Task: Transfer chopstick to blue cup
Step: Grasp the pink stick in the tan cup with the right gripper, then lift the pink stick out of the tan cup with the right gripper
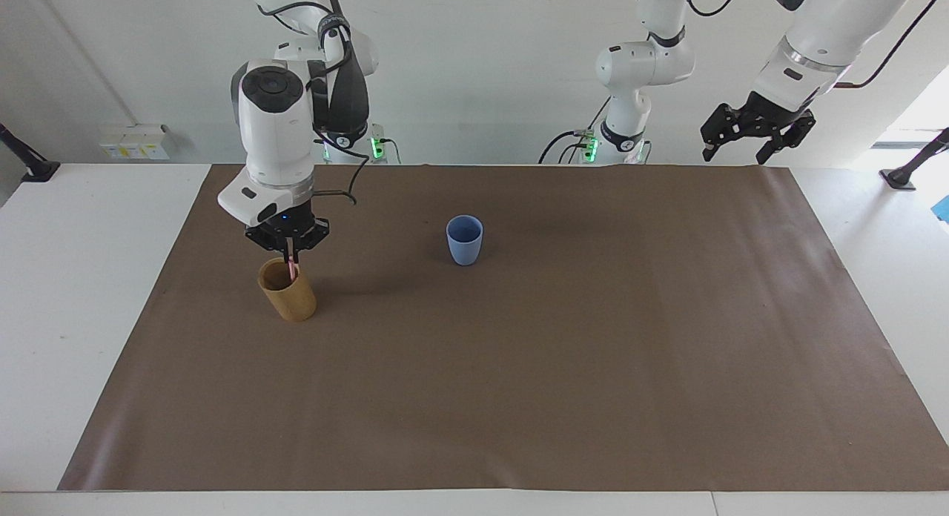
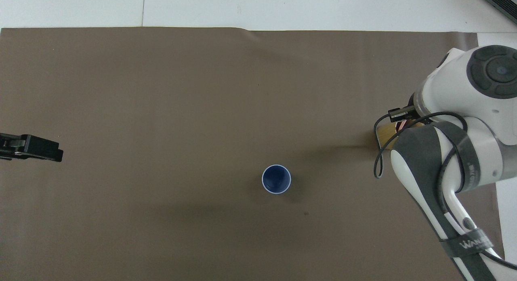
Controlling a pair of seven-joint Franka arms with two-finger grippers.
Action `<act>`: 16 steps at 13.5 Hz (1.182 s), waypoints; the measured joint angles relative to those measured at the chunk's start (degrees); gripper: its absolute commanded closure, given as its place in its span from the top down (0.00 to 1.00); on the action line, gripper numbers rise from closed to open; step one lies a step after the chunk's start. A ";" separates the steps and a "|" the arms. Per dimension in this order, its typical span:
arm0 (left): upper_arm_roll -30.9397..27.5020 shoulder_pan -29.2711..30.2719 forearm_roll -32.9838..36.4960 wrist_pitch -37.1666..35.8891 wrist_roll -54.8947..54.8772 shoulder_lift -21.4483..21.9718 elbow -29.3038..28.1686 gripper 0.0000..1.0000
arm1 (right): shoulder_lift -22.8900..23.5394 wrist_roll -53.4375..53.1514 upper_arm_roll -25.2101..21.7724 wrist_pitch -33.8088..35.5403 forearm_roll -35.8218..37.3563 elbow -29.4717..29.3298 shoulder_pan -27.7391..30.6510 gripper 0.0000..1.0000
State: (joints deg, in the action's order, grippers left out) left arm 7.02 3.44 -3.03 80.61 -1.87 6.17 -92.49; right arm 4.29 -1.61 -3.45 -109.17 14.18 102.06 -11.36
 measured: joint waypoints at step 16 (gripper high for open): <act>0.10 0.00 0.01 0.99 -1.78 -1.40 1.01 1.00 | -12.73 -11.27 3.61 5.48 -18.61 -3.89 -2.00 0.00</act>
State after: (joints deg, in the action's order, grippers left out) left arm 7.12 3.44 -3.02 81.60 -3.65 4.78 -91.48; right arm -8.43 -12.89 0.15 -103.70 -4.43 98.17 -13.36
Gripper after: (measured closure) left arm 0.000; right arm 0.894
